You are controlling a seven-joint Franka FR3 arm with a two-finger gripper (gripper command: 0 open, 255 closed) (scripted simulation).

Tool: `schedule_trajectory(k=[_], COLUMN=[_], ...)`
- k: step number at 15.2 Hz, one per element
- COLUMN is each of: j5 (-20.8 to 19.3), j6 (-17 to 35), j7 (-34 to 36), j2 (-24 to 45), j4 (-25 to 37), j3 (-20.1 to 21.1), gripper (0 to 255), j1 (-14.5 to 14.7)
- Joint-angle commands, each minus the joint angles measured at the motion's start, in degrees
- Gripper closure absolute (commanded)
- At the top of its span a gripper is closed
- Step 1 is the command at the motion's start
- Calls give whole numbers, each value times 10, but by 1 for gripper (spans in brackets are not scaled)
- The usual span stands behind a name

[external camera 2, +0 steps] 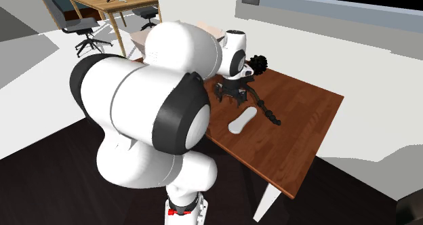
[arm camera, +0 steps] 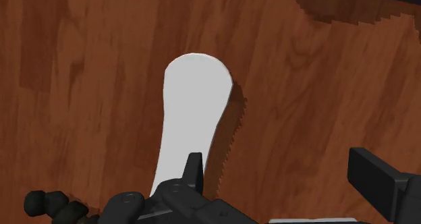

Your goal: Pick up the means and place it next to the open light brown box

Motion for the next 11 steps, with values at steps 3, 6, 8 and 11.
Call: schedule_trajectory(k=[3,6,8,11], j5=[6,20,27,32], j6=[57,94,114,139], j7=[-7,-17,-23,-26], j2=[64,115,136,151], j4=[10,24,25,14], j3=[-36,-63,-72,-74], gripper=[0,0,0,0], j1=[-20,-33,-36,-35])
